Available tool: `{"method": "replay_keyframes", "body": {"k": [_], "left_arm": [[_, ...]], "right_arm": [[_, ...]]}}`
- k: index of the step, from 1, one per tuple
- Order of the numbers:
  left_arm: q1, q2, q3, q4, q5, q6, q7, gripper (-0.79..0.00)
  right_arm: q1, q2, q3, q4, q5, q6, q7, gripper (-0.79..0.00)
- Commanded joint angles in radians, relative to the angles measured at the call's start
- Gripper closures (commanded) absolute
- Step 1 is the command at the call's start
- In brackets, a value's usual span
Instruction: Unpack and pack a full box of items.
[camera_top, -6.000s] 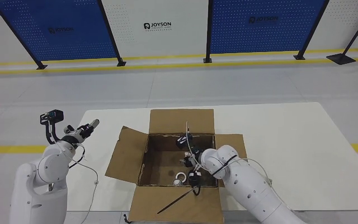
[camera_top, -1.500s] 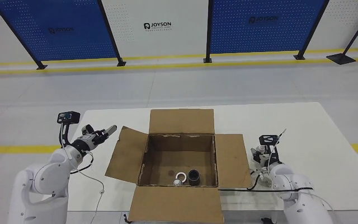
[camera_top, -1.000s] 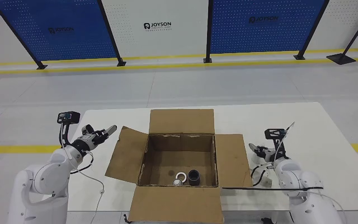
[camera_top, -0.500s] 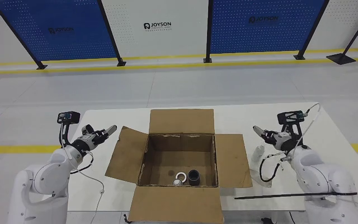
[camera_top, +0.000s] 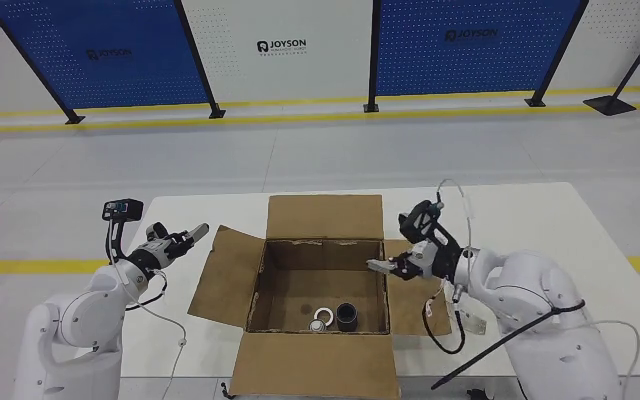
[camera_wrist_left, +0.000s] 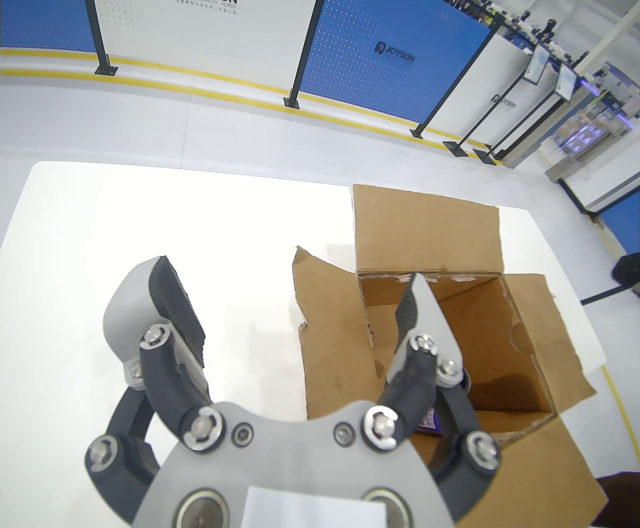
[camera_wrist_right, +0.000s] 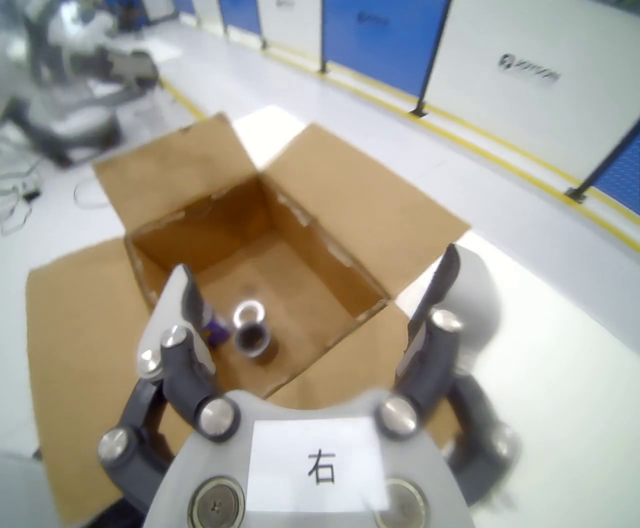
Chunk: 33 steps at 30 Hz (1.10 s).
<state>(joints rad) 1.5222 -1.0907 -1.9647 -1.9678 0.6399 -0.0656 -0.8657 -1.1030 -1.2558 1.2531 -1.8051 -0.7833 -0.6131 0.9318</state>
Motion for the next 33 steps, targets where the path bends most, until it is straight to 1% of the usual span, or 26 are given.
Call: {"method": "replay_keyframes", "body": {"k": [1,4,5,7,18,20,22,24,25,29,31,33], "left_arm": [[0.000,0.000,0.000,0.000,0.000,0.000,0.000,-0.785],[0.000,0.000,0.000,0.000,0.000,0.000,0.000,-0.785],[0.000,0.000,0.000,0.000,0.000,0.000,0.000,-0.785],[0.000,0.000,0.000,0.000,0.000,0.000,0.000,-0.785],[0.000,0.000,0.000,0.000,0.000,0.000,0.000,-0.785],[0.000,0.000,0.000,0.000,0.000,0.000,0.000,-0.785],[0.000,0.000,0.000,0.000,0.000,0.000,0.000,-0.785],[0.000,0.000,0.000,0.000,0.000,0.000,0.000,-0.785],[0.000,0.000,0.000,0.000,0.000,0.000,0.000,-0.785],[0.000,0.000,0.000,0.000,0.000,0.000,0.000,-0.785],[0.000,0.000,0.000,0.000,0.000,0.000,0.000,-0.785],[0.000,0.000,0.000,0.000,0.000,0.000,0.000,-0.785]], "right_arm": [[0.037,0.002,-0.061,0.033,0.012,-0.080,0.088,-0.785],[0.082,0.000,-0.120,0.083,0.070,-0.117,0.132,-0.785],[0.099,0.000,-0.145,0.097,0.063,-0.124,0.151,-0.785],[0.129,0.000,-0.184,0.130,0.052,-0.127,0.148,-0.785],[0.137,0.001,-0.190,0.135,0.025,-0.122,0.149,-0.785],[0.138,0.000,-0.212,0.124,-0.043,-0.078,0.143,-0.785],[0.155,-0.005,-0.239,0.126,-0.059,-0.025,0.130,-0.785],[0.190,-0.013,-0.281,0.139,-0.086,0.021,0.164,-0.785],[0.209,-0.019,-0.304,0.148,-0.088,0.064,0.180,-0.785],[0.311,-0.053,-0.426,0.210,-0.099,0.230,0.320,-0.785],[0.369,-0.072,-0.495,0.234,-0.131,0.279,0.387,-0.785],[0.407,-0.091,-0.549,0.256,-0.144,0.325,0.421,-0.785]]}}
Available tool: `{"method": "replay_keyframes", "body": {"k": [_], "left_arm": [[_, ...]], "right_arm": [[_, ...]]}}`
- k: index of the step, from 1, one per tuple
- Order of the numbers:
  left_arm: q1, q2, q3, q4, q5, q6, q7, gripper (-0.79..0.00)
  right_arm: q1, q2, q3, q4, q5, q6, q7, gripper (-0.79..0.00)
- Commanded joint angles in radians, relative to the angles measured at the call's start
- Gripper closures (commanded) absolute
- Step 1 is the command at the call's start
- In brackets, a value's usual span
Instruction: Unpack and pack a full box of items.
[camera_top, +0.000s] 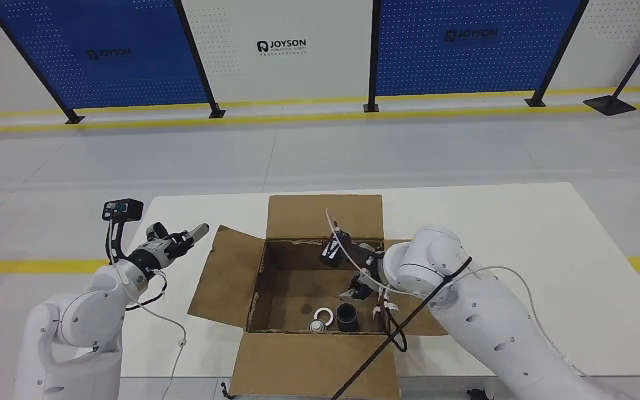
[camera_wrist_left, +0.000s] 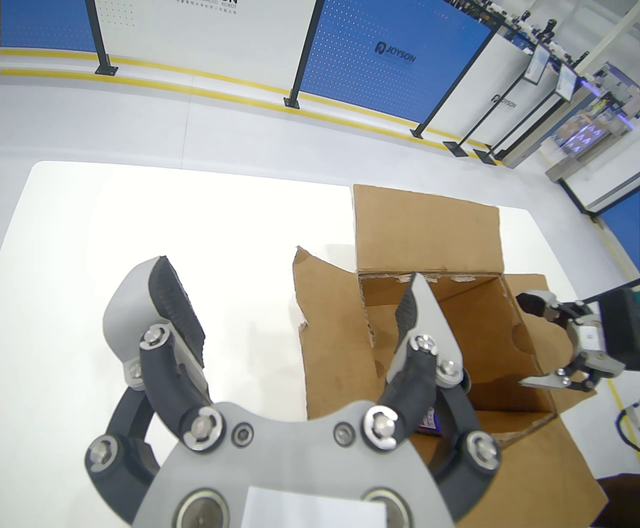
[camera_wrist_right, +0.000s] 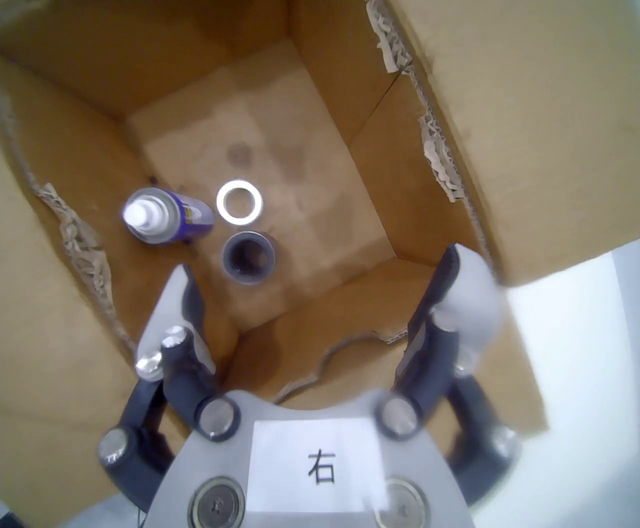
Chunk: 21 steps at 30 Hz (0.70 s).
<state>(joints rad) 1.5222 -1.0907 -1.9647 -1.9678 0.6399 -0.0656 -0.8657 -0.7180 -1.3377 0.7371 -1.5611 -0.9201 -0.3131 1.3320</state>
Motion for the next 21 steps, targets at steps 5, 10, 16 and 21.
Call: {"method": "replay_keyframes", "body": {"k": [5,10,16,21], "left_arm": [[0.000,0.000,0.000,0.000,0.000,0.000,0.000,-0.785],[0.000,0.000,0.000,0.000,0.000,0.000,0.000,-0.785],[0.000,0.000,0.000,0.000,0.000,0.000,0.000,-0.785],[0.000,0.000,0.000,0.000,0.000,0.000,0.000,-0.785]], "right_arm": [[0.049,-0.034,-0.093,0.056,-0.001,0.060,0.022,-0.785],[0.049,-0.034,-0.093,0.056,-0.001,0.060,0.022,-0.785],[0.049,-0.034,-0.093,0.056,-0.001,0.060,0.022,-0.785],[0.047,-0.034,-0.095,0.055,-0.003,0.056,0.018,-0.785]]}}
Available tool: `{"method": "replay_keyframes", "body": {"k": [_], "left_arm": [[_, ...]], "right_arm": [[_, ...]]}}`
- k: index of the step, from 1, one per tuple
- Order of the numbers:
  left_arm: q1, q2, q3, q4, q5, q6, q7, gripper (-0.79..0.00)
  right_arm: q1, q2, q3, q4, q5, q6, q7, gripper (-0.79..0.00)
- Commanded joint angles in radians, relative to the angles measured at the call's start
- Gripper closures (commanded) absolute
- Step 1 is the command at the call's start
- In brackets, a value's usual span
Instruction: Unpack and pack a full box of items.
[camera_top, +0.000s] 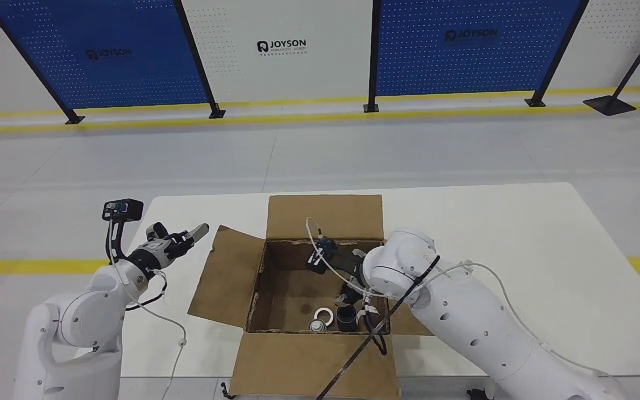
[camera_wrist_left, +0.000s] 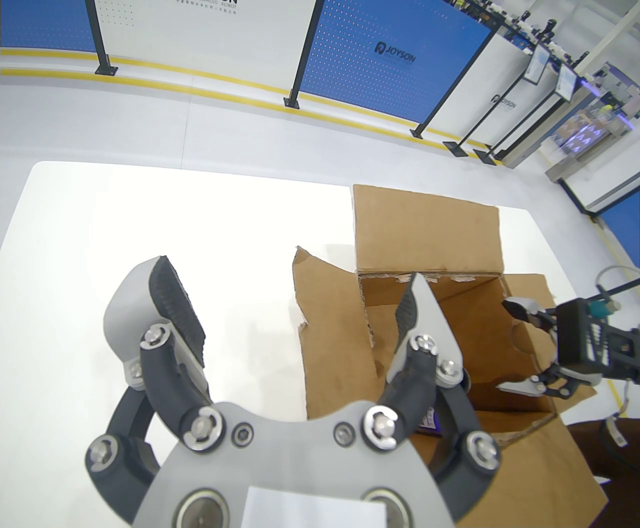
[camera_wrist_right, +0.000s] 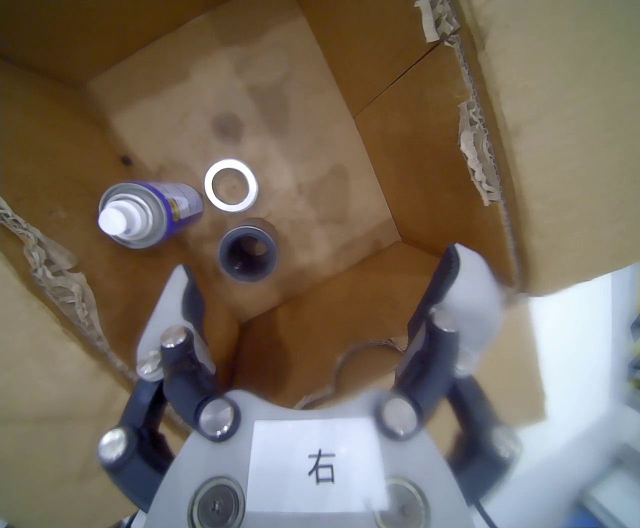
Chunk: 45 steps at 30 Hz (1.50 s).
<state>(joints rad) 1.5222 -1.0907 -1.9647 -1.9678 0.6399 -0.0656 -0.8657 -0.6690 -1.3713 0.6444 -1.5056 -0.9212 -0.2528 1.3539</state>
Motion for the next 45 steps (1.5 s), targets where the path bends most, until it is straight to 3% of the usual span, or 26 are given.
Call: {"method": "replay_keyframes", "body": {"k": [1,5,8,16,18,19,22,24,26,34,45], "left_arm": [[0.000,0.000,0.000,0.000,0.000,0.000,0.000,-0.785],[0.000,0.000,0.000,0.000,0.000,0.000,0.000,-0.785],[0.000,0.000,0.000,0.000,0.000,0.000,0.000,-0.785],[0.000,0.000,0.000,0.000,0.000,0.000,0.000,-0.785],[0.000,0.000,0.000,0.000,0.000,0.000,0.000,-0.785],[0.000,0.000,0.000,0.000,0.000,0.000,0.000,-0.785],[0.000,0.000,0.000,0.000,0.000,0.000,0.000,-0.785],[0.000,0.000,0.000,0.000,0.000,0.000,0.000,-0.785],[0.000,0.000,0.000,0.000,0.000,0.000,0.000,-0.785],[0.000,0.000,0.000,0.000,0.000,0.000,0.000,-0.785],[0.000,0.000,0.000,0.000,0.000,0.000,0.000,-0.785]], "right_arm": [[-0.006,0.000,-0.009,0.003,-0.009,-0.018,-0.009,-0.785],[0.014,-0.010,-0.046,0.033,-0.040,-0.094,-0.044,-0.785],[0.026,-0.024,-0.078,0.055,-0.054,-0.095,-0.069,-0.785],[0.084,-0.065,-0.140,0.125,-0.024,-0.085,0.035,-0.785],[0.101,-0.073,-0.141,0.152,0.005,-0.092,0.051,-0.616],[0.105,-0.078,-0.145,0.167,0.019,-0.096,0.059,-0.600],[0.124,-0.093,-0.168,0.194,0.026,-0.101,0.080,-0.656],[0.129,-0.102,-0.177,0.213,0.039,-0.094,0.077,-0.597],[0.135,-0.110,-0.183,0.233,0.047,-0.091,0.075,-0.603],[0.151,-0.141,-0.210,0.320,0.105,-0.106,0.089,-0.480],[0.174,-0.196,-0.260,0.456,0.142,-0.126,0.054,-0.462]]}}
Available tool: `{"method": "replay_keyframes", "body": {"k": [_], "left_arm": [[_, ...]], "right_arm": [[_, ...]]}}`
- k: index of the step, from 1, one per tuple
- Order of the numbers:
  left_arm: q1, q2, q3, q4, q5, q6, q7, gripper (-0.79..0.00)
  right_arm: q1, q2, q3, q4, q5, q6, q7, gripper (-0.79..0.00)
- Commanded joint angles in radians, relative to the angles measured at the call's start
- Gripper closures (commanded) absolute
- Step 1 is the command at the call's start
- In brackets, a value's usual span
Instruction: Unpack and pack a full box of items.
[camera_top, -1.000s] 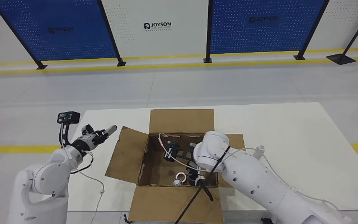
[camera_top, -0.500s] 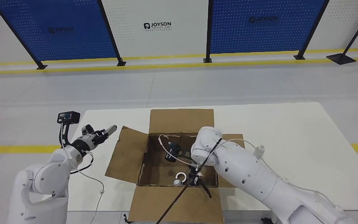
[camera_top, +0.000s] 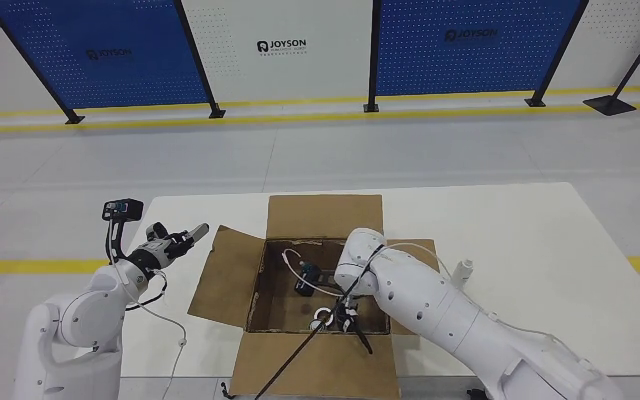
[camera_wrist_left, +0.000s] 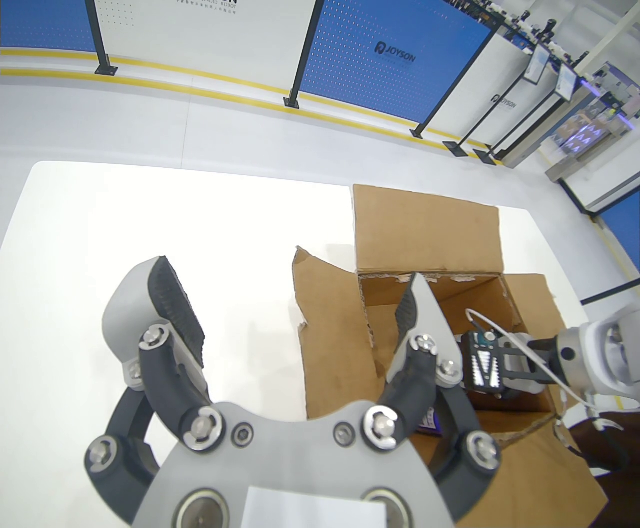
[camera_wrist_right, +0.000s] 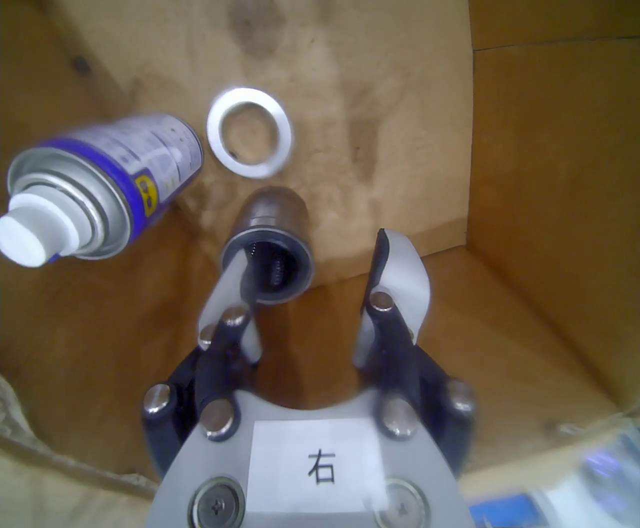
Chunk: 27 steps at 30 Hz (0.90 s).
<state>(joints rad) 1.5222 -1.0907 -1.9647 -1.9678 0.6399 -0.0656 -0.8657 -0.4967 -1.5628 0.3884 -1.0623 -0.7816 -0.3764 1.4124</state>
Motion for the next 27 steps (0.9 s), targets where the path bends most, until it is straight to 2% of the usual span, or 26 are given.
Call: {"method": "replay_keyframes", "body": {"k": [1,4,18,21,24,27], "left_arm": [[0.000,0.000,0.000,0.000,0.000,0.000,0.000,-0.785],[0.000,0.000,0.000,0.000,0.000,0.000,0.000,-0.785],[0.000,0.000,0.000,0.000,0.000,0.000,0.000,-0.785],[0.000,0.000,0.000,0.000,0.000,0.000,0.000,-0.785],[0.000,0.000,0.000,0.000,0.000,0.000,0.000,-0.785],[0.000,0.000,0.000,0.000,0.000,0.000,0.000,-0.785]], "right_arm": [[0.002,-0.009,-0.007,0.023,0.004,-0.003,-0.010,-0.446],[0.004,-0.022,-0.016,0.058,0.008,-0.010,-0.027,-0.379],[0.000,-0.064,-0.034,0.189,0.020,-0.040,-0.099,-0.259],[0.000,-0.071,-0.033,0.211,0.025,-0.049,-0.115,-0.188],[0.002,-0.075,-0.028,0.227,0.029,-0.052,-0.131,0.000],[0.004,-0.076,-0.015,0.229,0.040,-0.052,-0.151,0.000]]}}
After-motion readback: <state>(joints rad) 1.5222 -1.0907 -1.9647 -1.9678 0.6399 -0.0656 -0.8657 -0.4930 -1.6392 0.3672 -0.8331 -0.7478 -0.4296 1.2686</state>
